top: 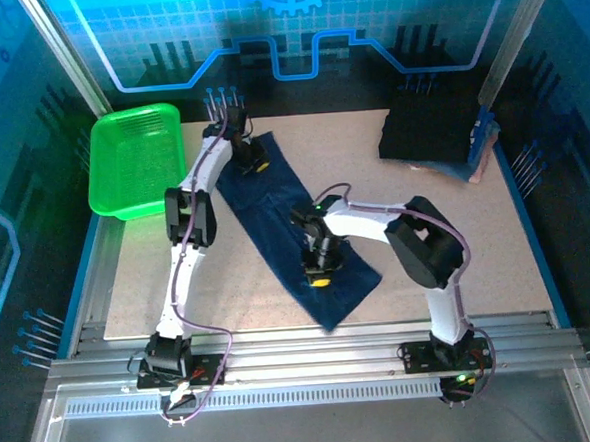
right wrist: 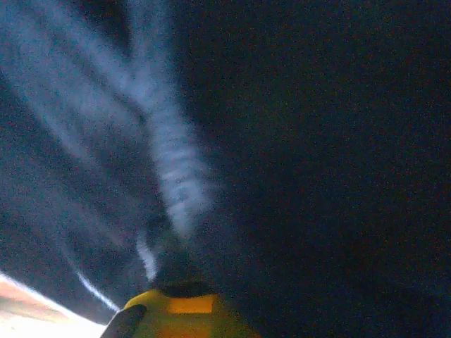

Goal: Fold and stack the t-shirts

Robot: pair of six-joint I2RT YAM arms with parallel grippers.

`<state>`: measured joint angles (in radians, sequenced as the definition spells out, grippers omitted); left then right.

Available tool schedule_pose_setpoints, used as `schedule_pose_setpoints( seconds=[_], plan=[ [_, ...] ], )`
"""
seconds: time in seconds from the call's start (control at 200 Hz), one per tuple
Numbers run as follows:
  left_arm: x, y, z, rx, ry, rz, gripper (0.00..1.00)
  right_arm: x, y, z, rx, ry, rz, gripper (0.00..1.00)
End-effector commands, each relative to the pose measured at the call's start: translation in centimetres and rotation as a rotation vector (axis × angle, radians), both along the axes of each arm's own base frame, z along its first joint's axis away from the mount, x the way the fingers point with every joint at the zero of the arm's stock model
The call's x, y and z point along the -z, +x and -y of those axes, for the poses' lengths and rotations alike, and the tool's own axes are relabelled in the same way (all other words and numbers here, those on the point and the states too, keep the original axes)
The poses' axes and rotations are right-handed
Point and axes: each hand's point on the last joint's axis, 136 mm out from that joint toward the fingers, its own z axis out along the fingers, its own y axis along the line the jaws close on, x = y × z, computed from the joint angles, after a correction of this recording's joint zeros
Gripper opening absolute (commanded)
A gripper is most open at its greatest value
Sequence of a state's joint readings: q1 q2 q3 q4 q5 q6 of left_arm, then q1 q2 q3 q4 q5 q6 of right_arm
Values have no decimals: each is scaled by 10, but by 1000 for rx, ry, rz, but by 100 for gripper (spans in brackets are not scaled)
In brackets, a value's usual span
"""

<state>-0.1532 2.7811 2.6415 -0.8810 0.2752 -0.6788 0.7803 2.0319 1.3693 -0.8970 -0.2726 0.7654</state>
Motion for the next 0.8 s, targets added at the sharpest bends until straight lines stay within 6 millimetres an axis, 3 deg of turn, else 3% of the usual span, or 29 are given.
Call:
schedule_pose_setpoints(
  seconds=[0.0,0.145,0.335,0.435,0.545,0.6,0.66,0.715,0.795],
  plan=[
    [36,8,23,-24,-106,-24,0,24,-10,-62,6,148,-97,0],
    [34,35,26,-59,-174,73,0,18,9,-105,89,239,-112,0],
    [34,63,31,-78,-273,182,0,20,28,-147,271,316,-140,0],
    [30,71,35,-87,-325,210,1,17,29,-156,280,301,-108,0],
    [11,76,36,-88,-368,236,2,9,29,-154,281,281,-74,2],
    [-13,82,35,-97,-428,268,9,0,31,-154,280,290,-51,10],
    [-53,90,30,-95,-494,326,34,-21,35,-155,265,319,0,26],
    [-99,92,22,-88,-532,381,44,-46,37,-153,236,330,54,42],
    [-175,88,8,-64,-565,481,68,-81,31,-140,189,310,129,58]
  ],
)
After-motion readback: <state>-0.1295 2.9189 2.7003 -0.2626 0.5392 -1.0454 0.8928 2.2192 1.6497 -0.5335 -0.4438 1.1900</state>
